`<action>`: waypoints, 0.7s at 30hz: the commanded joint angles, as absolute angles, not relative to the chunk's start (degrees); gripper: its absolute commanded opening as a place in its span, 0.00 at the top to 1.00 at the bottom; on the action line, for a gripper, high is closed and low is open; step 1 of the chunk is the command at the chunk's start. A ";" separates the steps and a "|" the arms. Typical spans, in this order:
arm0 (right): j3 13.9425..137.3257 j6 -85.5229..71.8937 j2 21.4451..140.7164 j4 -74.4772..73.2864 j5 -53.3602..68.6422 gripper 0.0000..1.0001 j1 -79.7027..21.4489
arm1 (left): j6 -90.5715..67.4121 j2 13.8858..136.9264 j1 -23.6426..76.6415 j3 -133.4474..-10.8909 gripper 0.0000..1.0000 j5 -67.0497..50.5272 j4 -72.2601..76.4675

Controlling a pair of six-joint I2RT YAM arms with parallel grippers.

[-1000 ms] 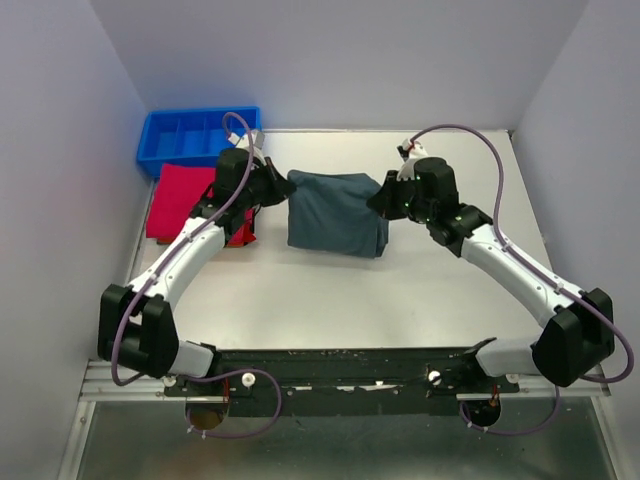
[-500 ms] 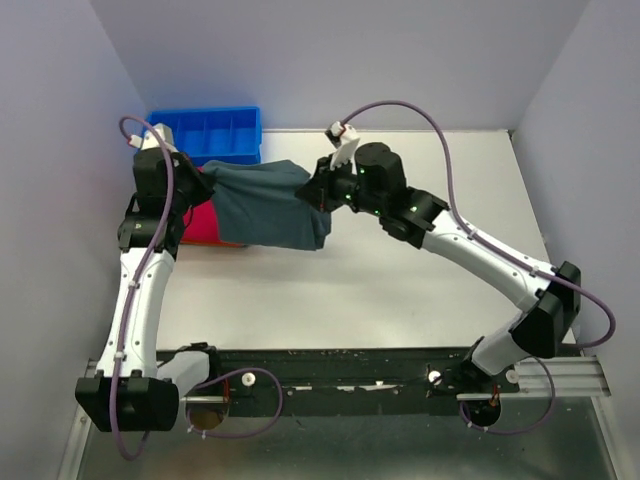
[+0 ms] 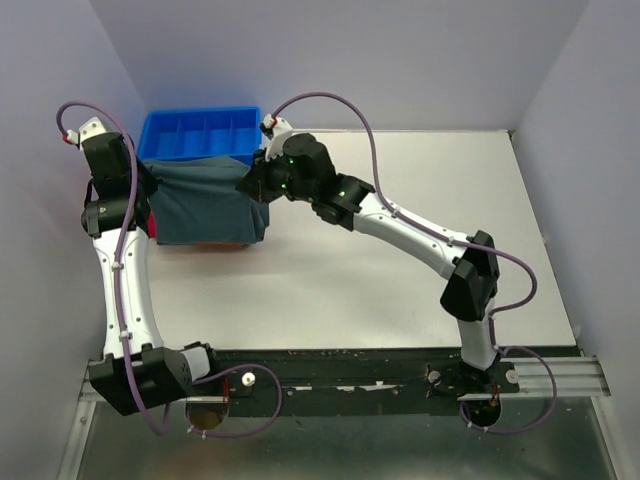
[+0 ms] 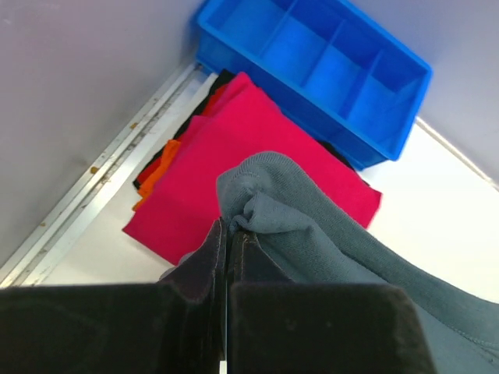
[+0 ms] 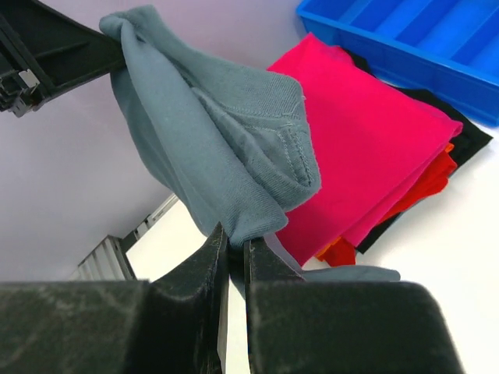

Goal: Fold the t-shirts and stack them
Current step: Put the neatly folded tshirt into the corner of the board with both arms

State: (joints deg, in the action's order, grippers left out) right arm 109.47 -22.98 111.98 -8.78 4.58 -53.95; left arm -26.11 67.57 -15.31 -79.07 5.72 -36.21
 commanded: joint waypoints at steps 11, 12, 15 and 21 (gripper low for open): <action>120.49 -23.82 121.37 -10.90 4.66 0.99 -54.05 | -20.74 74.79 -19.42 -86.13 1.00 13.89 -36.12; 121.19 -23.82 121.99 -11.16 4.75 0.99 -54.05 | -20.57 75.23 -19.60 -86.39 1.00 14.15 -36.04; 123.31 -23.73 123.66 -12.04 4.40 0.99 -54.05 | -20.13 76.72 -20.04 -87.19 1.00 13.98 -35.60; 125.24 -24.26 126.47 -12.57 2.99 0.99 -53.97 | -19.16 80.59 -20.65 -89.20 1.00 14.15 -34.80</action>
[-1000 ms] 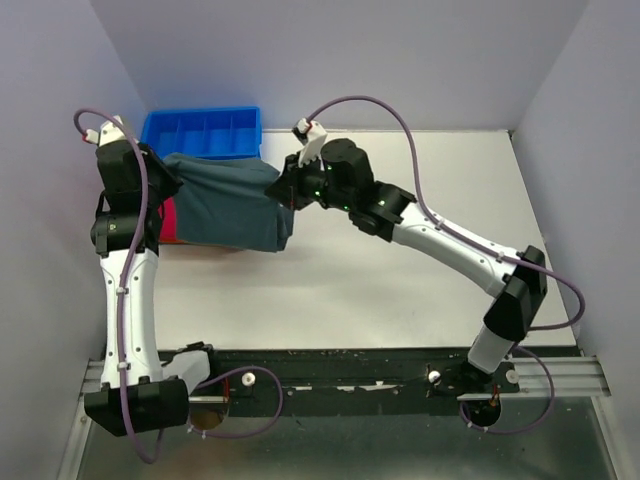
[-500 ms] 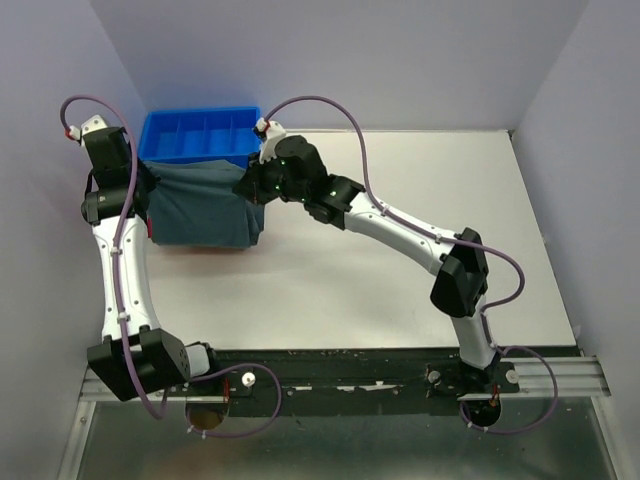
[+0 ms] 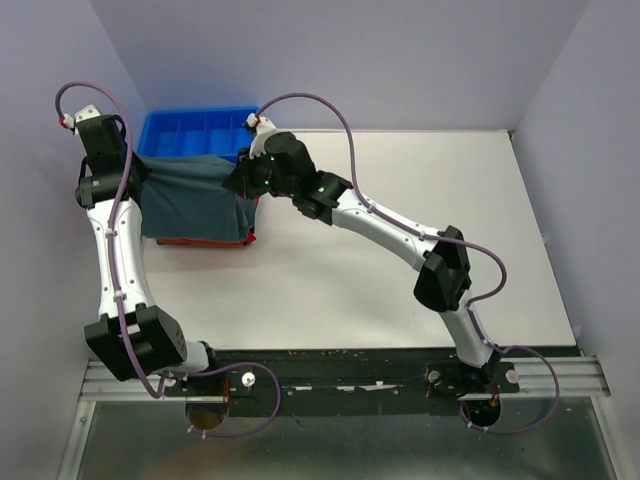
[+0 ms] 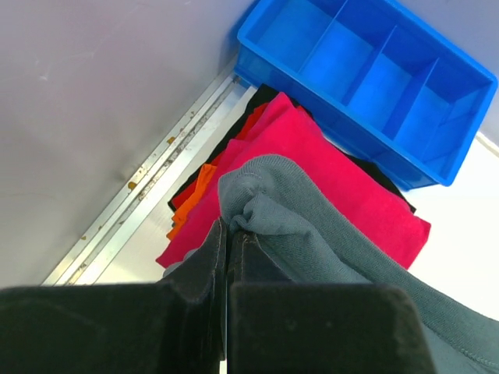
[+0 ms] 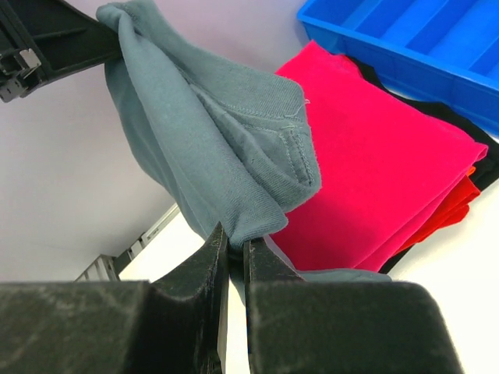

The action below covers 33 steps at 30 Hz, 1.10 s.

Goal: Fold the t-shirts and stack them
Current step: Put the neatly folded tshirt into the corner of the board with both arms

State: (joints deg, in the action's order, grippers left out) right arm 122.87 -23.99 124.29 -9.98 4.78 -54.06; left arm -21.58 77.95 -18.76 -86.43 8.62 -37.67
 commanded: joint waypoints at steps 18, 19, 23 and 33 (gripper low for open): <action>135.70 -28.65 139.12 -10.46 5.89 0.99 -47.73 | -22.06 101.85 -20.30 -101.24 1.00 7.65 -30.76; 135.96 -28.65 139.83 -9.50 5.71 0.99 -47.55 | -22.32 103.08 -20.22 -100.99 1.00 6.25 -29.80; 137.98 -29.61 142.81 -7.30 5.19 0.90 -46.67 | -25.04 108.35 -19.78 -101.07 0.99 1.59 -26.89; 133.34 -29.88 137.64 -6.24 6.58 0.44 -46.58 | -23.56 107.42 -18.98 -108.72 0.28 -1.67 -34.01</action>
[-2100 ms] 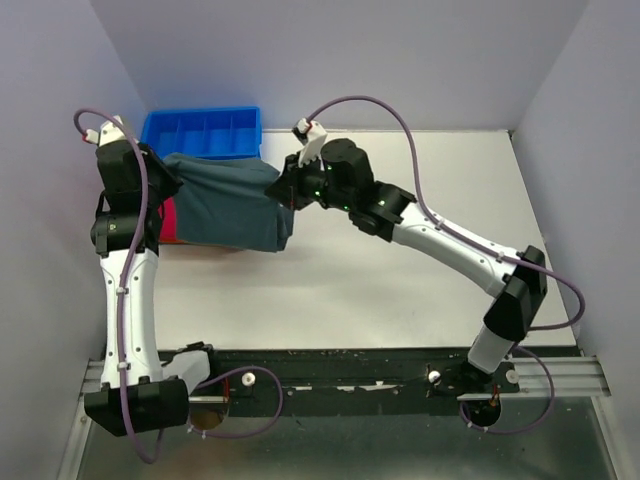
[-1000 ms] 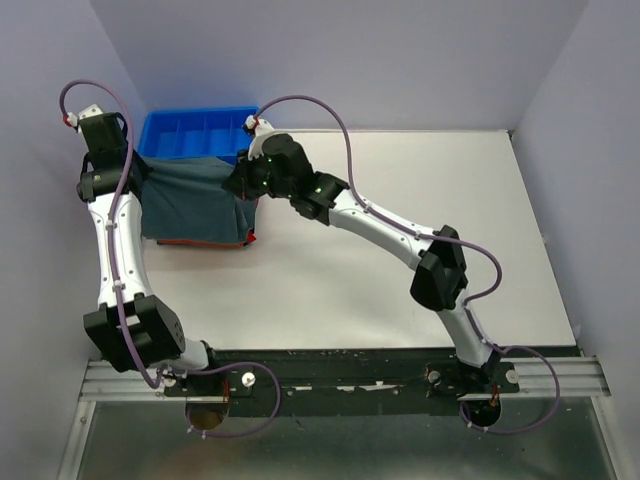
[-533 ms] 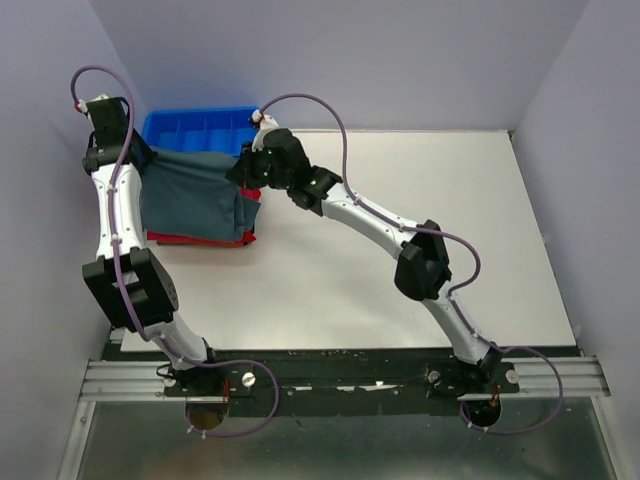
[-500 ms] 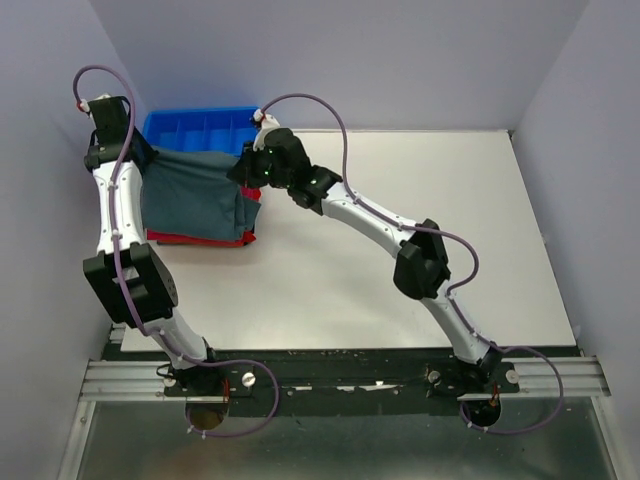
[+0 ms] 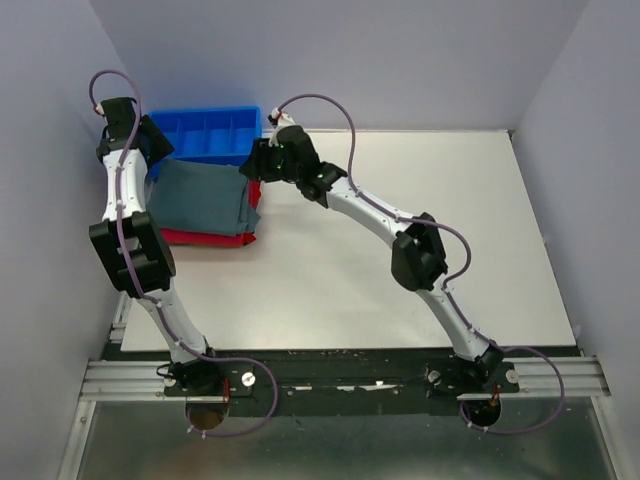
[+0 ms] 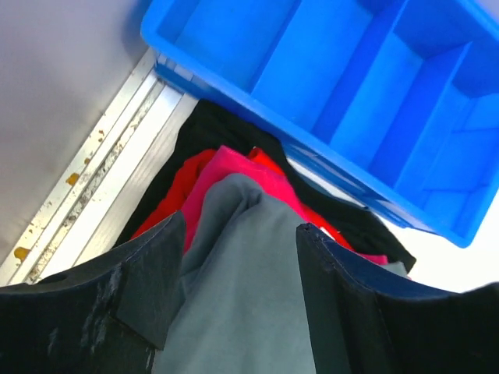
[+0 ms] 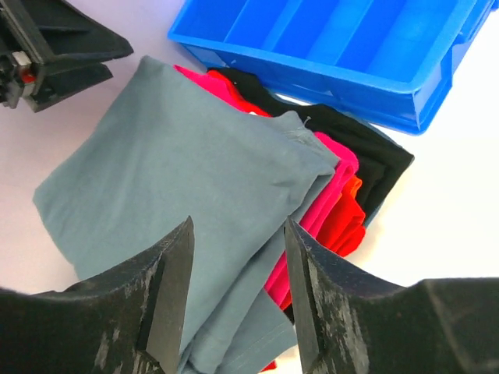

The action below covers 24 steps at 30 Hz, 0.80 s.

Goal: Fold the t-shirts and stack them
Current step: Put the neatly folded tshirt into the corner of the board with both arms

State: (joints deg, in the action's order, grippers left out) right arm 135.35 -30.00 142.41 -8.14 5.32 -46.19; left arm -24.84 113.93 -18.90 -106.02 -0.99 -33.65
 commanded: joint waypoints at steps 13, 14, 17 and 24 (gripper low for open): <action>128.94 -32.25 138.07 -4.84 14.40 0.99 -52.73 | -29.44 88.33 -19.51 -82.38 1.00 -3.16 -30.15; 128.59 -32.95 138.60 -4.49 15.20 0.99 -52.82 | -30.05 88.24 -19.95 -80.35 1.00 -3.34 -29.19; 126.48 -34.19 139.48 -4.48 14.16 0.99 -52.82 | -31.72 89.38 -20.92 -75.16 1.00 -6.05 -24.80; 120.59 -35.32 141.41 -5.44 10.81 0.99 -52.03 | -30.94 98.25 -20.92 -74.61 1.00 -8.43 -22.94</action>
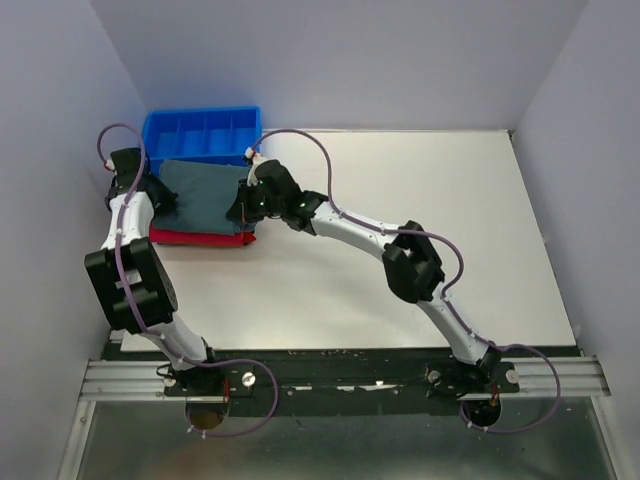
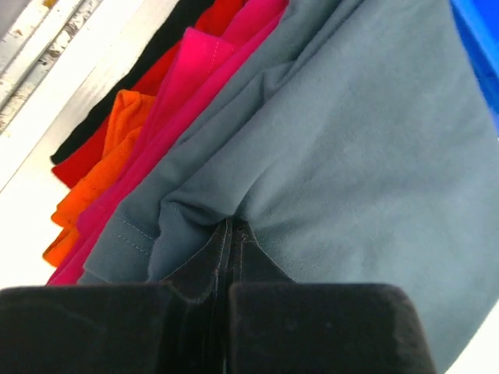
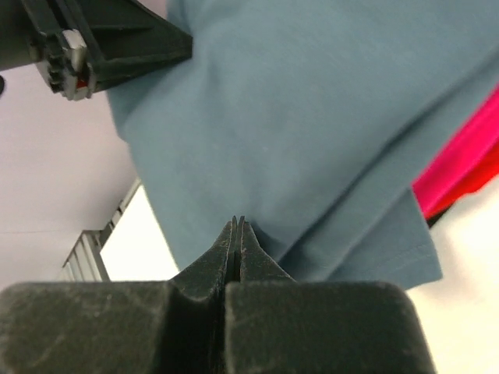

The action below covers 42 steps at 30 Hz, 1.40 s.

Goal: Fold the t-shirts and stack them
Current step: Put the neatly folded tshirt into the corner of the board with both arms

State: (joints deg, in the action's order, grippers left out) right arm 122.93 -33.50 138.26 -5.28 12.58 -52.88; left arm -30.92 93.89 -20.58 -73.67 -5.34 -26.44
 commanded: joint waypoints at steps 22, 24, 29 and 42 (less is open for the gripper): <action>121.55 -32.60 137.45 -6.68 15.38 0.99 -52.91 | -32.60 83.57 -20.92 -68.12 1.00 -11.34 -24.70; 121.47 -33.13 138.25 -6.59 15.91 0.99 -53.00 | -33.13 85.86 -21.00 -67.68 1.00 -9.50 -25.22; 119.10 -34.45 139.92 -6.24 15.38 0.99 -53.09 | -33.66 93.42 -22.06 -69.43 1.00 -11.08 -26.89; 102.61 -28.84 124.84 -6.42 6.26 0.99 -52.82 | -29.79 82.11 -22.42 -74.36 0.96 -11.59 -28.39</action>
